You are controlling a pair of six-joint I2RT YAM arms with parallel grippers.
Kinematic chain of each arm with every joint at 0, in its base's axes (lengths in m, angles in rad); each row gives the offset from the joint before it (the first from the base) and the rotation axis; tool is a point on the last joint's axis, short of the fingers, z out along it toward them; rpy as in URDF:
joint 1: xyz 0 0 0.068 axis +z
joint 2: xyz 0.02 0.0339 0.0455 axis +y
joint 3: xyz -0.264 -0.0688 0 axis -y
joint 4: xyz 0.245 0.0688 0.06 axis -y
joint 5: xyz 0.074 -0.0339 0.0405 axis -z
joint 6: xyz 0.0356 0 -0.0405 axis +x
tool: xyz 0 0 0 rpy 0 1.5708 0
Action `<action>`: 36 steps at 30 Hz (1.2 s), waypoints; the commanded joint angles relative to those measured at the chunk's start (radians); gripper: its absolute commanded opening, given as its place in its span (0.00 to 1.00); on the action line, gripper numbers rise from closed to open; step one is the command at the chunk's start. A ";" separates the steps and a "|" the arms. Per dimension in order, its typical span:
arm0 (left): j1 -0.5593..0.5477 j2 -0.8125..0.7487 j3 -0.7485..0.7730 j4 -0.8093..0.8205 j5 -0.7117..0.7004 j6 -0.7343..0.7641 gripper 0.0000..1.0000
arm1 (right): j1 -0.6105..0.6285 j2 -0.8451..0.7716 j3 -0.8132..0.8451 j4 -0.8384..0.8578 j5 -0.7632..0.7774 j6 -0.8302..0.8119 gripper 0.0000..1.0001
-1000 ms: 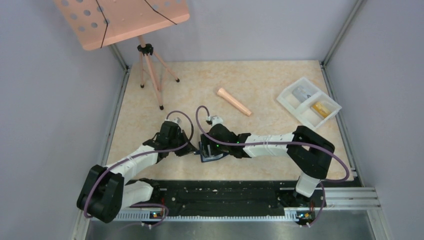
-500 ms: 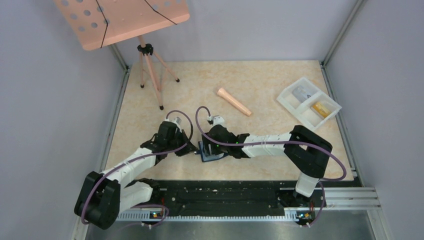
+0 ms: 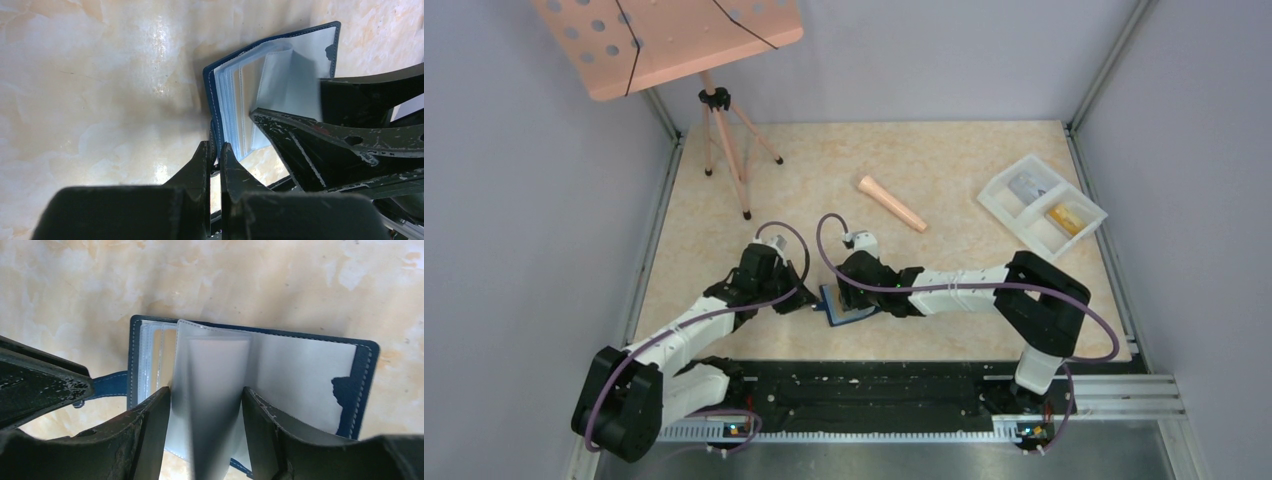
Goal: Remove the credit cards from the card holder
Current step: Remove the credit card from the card holder.
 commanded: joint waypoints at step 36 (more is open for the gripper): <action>0.004 -0.077 0.017 0.097 0.131 -0.006 0.00 | -0.048 -0.368 -0.007 -0.176 -0.008 -0.044 0.44</action>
